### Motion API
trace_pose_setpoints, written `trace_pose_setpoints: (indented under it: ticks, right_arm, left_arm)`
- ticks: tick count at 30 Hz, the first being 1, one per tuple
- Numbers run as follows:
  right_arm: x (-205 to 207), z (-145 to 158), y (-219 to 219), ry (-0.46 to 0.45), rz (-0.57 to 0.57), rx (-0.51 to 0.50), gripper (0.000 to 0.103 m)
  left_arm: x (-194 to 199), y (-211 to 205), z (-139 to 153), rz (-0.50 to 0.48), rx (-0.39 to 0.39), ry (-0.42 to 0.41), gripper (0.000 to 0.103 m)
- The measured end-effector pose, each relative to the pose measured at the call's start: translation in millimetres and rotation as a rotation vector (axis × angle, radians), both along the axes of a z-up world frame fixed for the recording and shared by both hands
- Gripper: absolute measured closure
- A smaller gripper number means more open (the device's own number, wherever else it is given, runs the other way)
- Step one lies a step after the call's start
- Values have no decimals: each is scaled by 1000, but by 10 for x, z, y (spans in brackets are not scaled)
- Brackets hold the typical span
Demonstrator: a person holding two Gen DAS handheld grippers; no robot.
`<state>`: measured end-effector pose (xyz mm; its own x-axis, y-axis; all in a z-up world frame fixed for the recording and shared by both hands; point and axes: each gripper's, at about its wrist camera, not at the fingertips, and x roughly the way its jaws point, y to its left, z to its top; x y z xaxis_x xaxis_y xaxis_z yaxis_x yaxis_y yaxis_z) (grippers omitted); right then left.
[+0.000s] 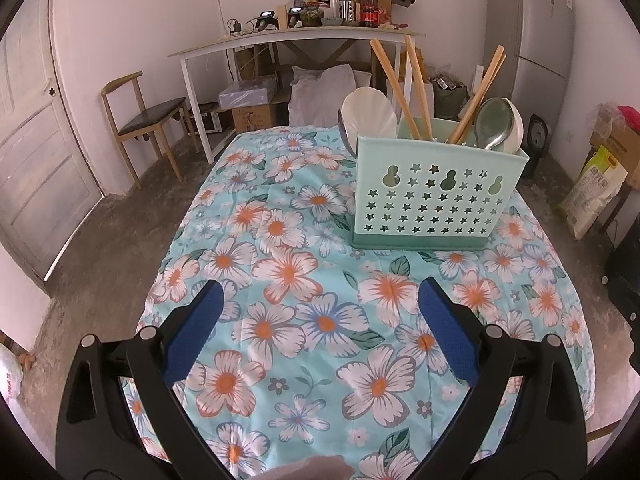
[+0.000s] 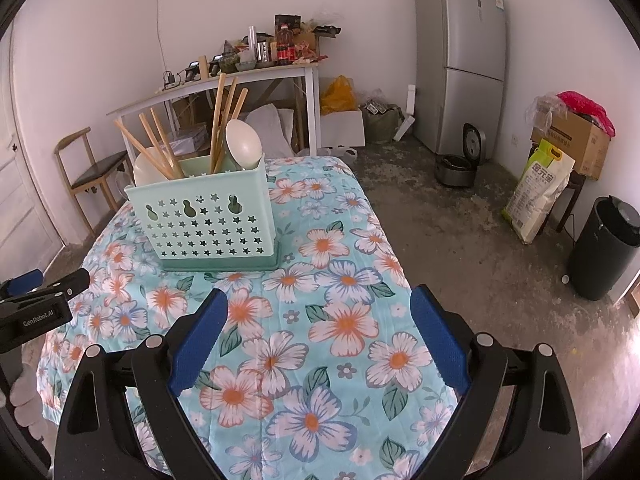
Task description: Organize utensils
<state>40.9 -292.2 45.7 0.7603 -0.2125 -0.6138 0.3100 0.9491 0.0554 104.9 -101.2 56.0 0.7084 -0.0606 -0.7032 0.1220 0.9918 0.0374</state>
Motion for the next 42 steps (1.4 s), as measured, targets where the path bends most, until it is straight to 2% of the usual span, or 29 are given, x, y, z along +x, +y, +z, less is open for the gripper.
trace_pose_setpoints:
  ticks: [12,29,42]
  right_arm:
    - [52,10,-33,4,-14,-2,13]
    - [150,-3,165,1,6,1,13]
    - [138,27,202,-5,10,-4,13]
  left_arm:
    - [13,132,-36,20,16,4,9]
    - [66,607,25,127,43,-15,9]
    - [23,629,50,127,42,-18,9]
